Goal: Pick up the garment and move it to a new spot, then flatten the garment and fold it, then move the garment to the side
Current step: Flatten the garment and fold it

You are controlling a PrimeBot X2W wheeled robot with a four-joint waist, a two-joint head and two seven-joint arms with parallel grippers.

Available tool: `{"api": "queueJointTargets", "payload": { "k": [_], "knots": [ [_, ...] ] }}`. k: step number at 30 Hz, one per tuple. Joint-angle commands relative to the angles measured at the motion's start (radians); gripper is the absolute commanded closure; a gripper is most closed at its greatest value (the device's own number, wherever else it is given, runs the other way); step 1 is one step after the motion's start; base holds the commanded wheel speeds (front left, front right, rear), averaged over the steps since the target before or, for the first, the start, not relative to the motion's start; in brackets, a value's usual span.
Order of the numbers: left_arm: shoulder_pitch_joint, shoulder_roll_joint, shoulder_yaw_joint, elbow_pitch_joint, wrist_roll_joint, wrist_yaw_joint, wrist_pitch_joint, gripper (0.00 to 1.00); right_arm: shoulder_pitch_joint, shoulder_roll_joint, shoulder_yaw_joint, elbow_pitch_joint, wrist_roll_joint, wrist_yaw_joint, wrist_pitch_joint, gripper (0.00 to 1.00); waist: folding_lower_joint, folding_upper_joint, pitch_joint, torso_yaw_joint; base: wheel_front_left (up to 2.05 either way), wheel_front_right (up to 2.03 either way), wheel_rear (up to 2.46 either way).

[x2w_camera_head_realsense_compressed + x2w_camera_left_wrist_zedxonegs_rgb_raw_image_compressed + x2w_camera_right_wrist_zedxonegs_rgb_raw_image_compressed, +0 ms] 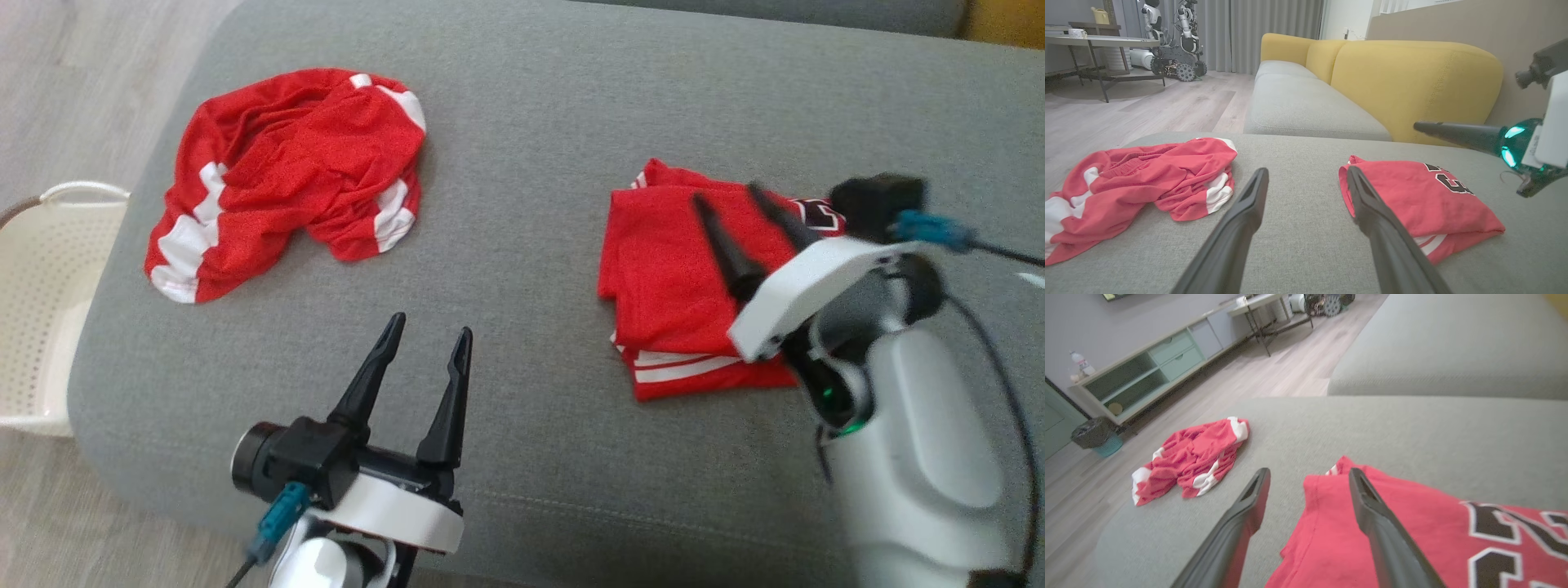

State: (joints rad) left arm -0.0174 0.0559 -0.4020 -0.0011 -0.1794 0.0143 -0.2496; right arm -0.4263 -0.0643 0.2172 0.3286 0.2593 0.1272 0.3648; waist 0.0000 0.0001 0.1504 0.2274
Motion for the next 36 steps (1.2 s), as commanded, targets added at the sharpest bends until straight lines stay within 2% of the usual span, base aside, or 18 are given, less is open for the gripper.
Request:
{"api": "queueJointTargets", "payload": {
  "k": [1, 7, 13, 17, 21, 24, 30, 36],
  "knots": [
    [-0.031, -0.006, 0.036, -0.037, -0.004, 0.005, -0.012, 0.00, -0.039, 0.014, 0.002, -0.054, -0.020, 0.003, -0.015, 0.00, 0.0000, -0.0001, -0.004, -0.010, 0.00, 0.00, 0.00],
    [-0.021, -0.006, 0.053, -0.050, -0.018, 0.013, -0.012, 0.00, -0.010, -0.004, -0.067, -0.113, -0.104, 0.003, -0.103, 0.00, 0.0000, -0.0001, -0.026, -0.044, 0.00, 0.00, 0.00],
    [0.001, -0.006, 0.092, -0.056, -0.038, 0.035, -0.012, 0.00, 0.093, -0.072, -0.088, -0.093, -0.111, 0.003, -0.295, 0.00, 0.0000, -0.0001, -0.067, -0.079, 0.00, 0.00, 0.00],
    [0.026, -0.006, 0.132, -0.056, -0.033, 0.058, -0.012, 0.00, 0.175, -0.051, -0.150, -0.022, -0.184, 0.003, -0.457, 0.00, 0.0000, -0.0001, -0.106, -0.100, 0.00, 0.00, 0.00],
    [0.053, -0.006, 0.166, -0.050, -0.010, 0.056, -0.012, 0.00, 0.234, -0.018, -0.163, 0.040, -0.220, 0.003, -0.601, 0.00, 0.0000, -0.0001, -0.145, -0.117, 0.00, 0.00, 0.00],
    [0.070, -0.006, 0.186, -0.054, 0.010, 0.041, -0.012, 0.00, 0.266, -0.004, -0.133, 0.038, -0.219, 0.003, -0.624, 0.00, 0.0000, -0.0001, -0.160, -0.126, 0.00, 0.00, 0.00],
    [0.091, -0.006, 0.204, -0.051, 0.063, 0.012, -0.012, 0.00, 0.350, 0.004, -0.109, -0.065, -0.206, 0.003, -0.626, 0.00, 0.0000, -0.0001, -0.172, -0.131, 0.00, 0.00, 0.00],
    [0.114, -0.006, 0.210, -0.043, 0.082, 0.012, -0.012, 0.00, 0.407, 0.010, -0.114, -0.094, -0.209, 0.003, -0.626, 0.00, 0.0000, -0.0001, -0.182, -0.128, 0.00, 0.00, 0.00]
  ]
}}
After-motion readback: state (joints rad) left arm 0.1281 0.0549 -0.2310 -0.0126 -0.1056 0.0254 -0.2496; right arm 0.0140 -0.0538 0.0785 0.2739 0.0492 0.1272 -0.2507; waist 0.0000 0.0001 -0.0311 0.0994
